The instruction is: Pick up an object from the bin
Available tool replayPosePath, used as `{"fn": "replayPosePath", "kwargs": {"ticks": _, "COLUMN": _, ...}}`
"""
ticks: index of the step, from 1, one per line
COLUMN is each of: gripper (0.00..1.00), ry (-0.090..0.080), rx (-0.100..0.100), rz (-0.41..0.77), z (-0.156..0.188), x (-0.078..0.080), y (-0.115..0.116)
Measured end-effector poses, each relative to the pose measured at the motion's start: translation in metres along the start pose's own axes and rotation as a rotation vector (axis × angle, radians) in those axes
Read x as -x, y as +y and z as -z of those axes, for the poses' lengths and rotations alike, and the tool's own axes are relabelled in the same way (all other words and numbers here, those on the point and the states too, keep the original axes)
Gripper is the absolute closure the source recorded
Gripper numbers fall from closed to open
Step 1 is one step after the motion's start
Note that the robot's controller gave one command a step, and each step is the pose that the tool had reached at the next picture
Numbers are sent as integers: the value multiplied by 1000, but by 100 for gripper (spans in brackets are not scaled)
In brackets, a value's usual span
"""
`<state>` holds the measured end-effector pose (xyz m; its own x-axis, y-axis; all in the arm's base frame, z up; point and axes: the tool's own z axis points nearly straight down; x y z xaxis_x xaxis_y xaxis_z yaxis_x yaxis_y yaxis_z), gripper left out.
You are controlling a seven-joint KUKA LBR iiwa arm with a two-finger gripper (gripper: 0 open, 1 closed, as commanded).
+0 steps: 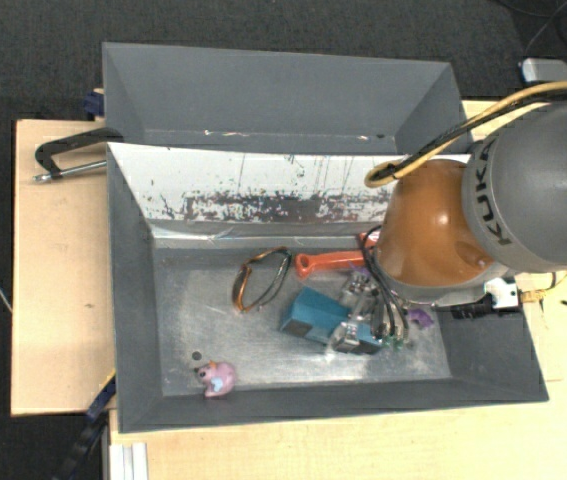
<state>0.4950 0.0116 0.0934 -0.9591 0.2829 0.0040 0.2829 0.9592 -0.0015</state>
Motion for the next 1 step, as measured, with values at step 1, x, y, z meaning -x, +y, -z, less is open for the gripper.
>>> {"fn": "replayPosePath", "kwargs": {"ticks": 1, "gripper": 100, "ry": -2, "rx": 1, "rz": 1, "z": 15, "x": 0, "y": 1}}
